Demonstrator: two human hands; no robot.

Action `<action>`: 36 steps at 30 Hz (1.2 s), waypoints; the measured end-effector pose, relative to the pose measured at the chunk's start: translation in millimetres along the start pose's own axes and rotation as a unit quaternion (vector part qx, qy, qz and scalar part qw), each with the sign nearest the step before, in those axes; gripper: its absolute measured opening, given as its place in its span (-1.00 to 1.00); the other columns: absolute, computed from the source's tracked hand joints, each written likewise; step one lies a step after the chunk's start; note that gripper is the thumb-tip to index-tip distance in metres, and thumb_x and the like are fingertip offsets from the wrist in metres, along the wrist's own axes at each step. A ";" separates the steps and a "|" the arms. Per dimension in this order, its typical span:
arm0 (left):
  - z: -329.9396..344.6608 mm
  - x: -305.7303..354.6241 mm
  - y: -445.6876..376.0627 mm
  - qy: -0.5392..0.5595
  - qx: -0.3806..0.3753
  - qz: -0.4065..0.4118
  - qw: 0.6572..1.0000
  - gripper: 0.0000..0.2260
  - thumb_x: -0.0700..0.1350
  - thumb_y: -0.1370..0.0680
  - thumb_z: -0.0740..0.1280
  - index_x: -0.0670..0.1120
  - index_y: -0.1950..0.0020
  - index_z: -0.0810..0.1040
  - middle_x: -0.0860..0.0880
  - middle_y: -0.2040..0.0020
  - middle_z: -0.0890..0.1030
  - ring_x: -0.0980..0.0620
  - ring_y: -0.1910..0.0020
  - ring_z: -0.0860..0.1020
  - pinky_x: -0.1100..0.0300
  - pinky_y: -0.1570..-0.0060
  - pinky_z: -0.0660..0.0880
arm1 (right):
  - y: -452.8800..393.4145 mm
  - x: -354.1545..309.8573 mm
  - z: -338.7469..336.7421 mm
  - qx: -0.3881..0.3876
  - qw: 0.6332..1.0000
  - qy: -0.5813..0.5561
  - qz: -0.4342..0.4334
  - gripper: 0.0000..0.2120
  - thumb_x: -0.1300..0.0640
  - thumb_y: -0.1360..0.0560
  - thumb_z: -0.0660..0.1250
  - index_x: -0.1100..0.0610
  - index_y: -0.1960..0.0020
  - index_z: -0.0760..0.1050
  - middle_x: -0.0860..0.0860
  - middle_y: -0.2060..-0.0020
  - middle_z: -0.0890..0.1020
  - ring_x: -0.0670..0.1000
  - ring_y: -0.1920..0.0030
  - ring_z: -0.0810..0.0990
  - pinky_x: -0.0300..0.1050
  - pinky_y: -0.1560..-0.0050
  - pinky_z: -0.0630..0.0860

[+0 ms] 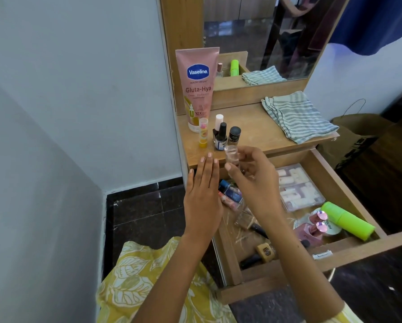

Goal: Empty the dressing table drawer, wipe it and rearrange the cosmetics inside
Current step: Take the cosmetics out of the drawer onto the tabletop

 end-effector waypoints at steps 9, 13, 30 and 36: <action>2.3 -1.5 -0.7 0.008 0.002 0.013 1.000 -0.47 -0.13 -0.54 0.17 -0.12 -0.51 0.15 -0.09 -0.52 0.18 -0.03 -0.50 0.10 0.00 -0.46 0.08 | -4.5 -0.5 9.1 0.079 0.995 -0.068 0.005 -0.72 0.23 -0.45 0.43 -0.01 -0.08 0.47 -0.08 0.06 0.64 -0.16 0.04 0.63 -0.18 0.04 0.61; 1.0 0.3 0.2 0.016 0.011 0.004 1.000 -0.40 -0.18 -0.53 0.29 -0.12 -0.51 0.10 -0.10 -0.51 0.21 -0.03 -0.50 0.14 -0.01 -0.45 0.13 | -8.6 -0.5 14.4 0.087 0.992 -0.085 -0.012 -0.66 0.25 -0.48 0.39 0.06 -0.20 0.42 -0.08 -0.04 0.59 -0.14 -0.01 0.62 -0.33 0.06 0.56; -1.8 -2.6 -1.8 0.018 -0.006 0.027 0.999 -0.45 -0.09 -0.51 0.09 -0.14 -0.51 0.16 -0.09 -0.52 0.17 -0.02 -0.50 0.10 -0.02 -0.42 0.10 | -28.3 -2.1 7.6 0.039 0.978 0.203 0.001 -0.69 0.15 -0.37 0.45 0.05 -0.11 0.56 -0.02 0.06 0.60 -0.01 0.07 0.58 -0.01 0.02 0.55; -3.0 -2.0 -0.6 0.018 0.004 0.024 1.000 -0.46 -0.09 -0.52 0.08 -0.14 -0.50 0.15 -0.09 -0.51 0.18 -0.03 -0.49 0.14 0.02 -0.43 0.07 | -36.5 -0.7 14.3 0.034 0.984 0.173 0.035 -0.76 0.15 -0.33 0.49 0.03 0.07 0.50 -0.03 0.20 0.63 -0.03 0.19 0.60 -0.03 0.08 0.57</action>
Point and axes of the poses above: each hand's wrist, its own y-axis away from the middle knuckle, its own z-axis out of the palm, x = y × z, the point moved 10 cm from there along -y, towards the middle knuckle
